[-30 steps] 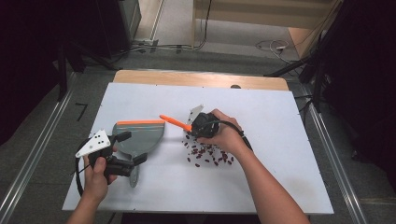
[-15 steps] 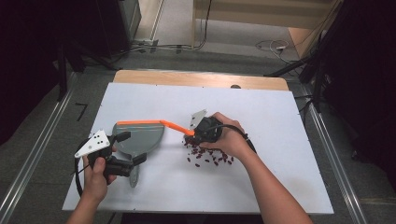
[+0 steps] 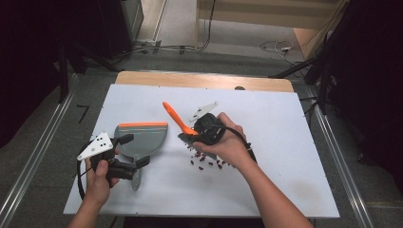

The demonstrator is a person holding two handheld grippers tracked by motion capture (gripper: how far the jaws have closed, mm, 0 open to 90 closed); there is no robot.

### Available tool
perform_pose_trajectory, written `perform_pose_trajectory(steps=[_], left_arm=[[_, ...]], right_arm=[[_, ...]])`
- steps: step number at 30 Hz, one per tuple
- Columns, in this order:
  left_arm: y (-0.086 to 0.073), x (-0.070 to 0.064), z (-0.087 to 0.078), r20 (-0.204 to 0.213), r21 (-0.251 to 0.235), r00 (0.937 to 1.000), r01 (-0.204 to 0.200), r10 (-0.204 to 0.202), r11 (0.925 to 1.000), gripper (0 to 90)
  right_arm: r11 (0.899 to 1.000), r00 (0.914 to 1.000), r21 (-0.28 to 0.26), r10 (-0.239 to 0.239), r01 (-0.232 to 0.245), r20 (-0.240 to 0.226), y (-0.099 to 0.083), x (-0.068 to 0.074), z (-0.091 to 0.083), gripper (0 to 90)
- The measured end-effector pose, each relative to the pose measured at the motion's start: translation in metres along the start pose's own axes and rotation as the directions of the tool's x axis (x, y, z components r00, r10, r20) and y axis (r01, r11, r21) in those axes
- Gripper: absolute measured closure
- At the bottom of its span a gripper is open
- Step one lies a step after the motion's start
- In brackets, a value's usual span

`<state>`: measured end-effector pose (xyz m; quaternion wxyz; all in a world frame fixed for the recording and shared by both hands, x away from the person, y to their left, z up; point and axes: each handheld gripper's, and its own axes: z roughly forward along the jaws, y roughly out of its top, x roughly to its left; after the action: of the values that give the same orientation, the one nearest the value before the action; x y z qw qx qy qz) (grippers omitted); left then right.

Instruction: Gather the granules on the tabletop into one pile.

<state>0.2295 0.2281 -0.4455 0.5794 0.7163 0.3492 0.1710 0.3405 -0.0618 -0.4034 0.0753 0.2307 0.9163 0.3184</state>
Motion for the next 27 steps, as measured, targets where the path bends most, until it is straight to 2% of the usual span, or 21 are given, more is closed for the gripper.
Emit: perform_pose_trajectory(steps=[3,5,7,8,9,14,16,17,18,20,23,27], left_arm=[[0.000,0.000,0.000,0.000,0.000,1.0000,-0.001,0.001,1.0000,0.0],[0.000,0.000,0.000,-0.001,-0.002,1.0000,-0.001,0.001,1.0000,0.0],[0.000,0.001,-0.001,-0.001,-0.003,1.0000,-0.001,0.001,1.0000,0.0],[0.000,0.001,-0.001,-0.001,-0.001,1.0000,-0.001,0.001,1.0000,0.0],[0.000,0.001,-0.001,0.000,0.000,1.0000,0.000,0.000,1.0000,0.0],[0.000,0.001,-0.001,-0.001,-0.002,1.0000,-0.001,0.001,1.0000,0.0],[0.000,0.001,-0.002,-0.003,-0.004,1.0000,0.001,-0.001,1.0000,0.0],[0.000,0.002,-0.002,-0.003,-0.004,1.0000,0.001,-0.001,1.0000,0.0],[0.000,0.002,-0.002,-0.003,-0.005,1.0000,0.003,-0.003,1.0000,0.0],[0.000,0.002,-0.003,-0.003,-0.006,1.0000,0.004,-0.004,1.0000,0.0],[0.000,0.002,-0.003,-0.003,-0.006,1.0000,0.004,-0.004,1.0000,0.0],[0.000,0.002,-0.003,-0.005,-0.006,1.0000,0.003,-0.003,1.0000,0.0]], right_arm=[[0.995,0.9944,0.004,0.096,-0.096,-0.043,-0.001,0.007,0.009,69.0],[0.987,0.9856,0.013,0.159,-0.159,-0.056,-0.003,0.010,0.016,69.0],[0.971,0.9660,0.013,0.240,-0.240,-0.096,-0.006,0.009,0.022,69.1],[0.961,0.9532,0.012,0.277,-0.277,-0.122,-0.007,0.009,0.026,69.1],[0.954,0.9451,0.016,0.298,-0.299,-0.133,-0.008,0.008,0.030,69.1],[0.926,0.9193,0.050,0.377,-0.374,-0.112,-0.013,0.000,0.051,69.1],[0.918,0.9157,0.045,0.396,-0.394,-0.068,-0.015,-0.006,0.055,69.1],[0.912,0.9097,0.046,0.410,-0.408,-0.066,-0.017,-0.010,0.056,69.1],[0.910,0.9083,0.044,0.414,-0.412,-0.059,-0.018,-0.014,0.056,69.0],[0.900,0.8989,0.042,0.435,-0.434,-0.050,-0.022,-0.019,0.057,68.9],[0.899,0.9000,0.043,0.436,-0.435,-0.011,-0.024,-0.023,0.055,68.5],[0.890,0.8912,0.040,0.453,-0.454,0.025,-0.029,-0.031,0.052,68.3]])
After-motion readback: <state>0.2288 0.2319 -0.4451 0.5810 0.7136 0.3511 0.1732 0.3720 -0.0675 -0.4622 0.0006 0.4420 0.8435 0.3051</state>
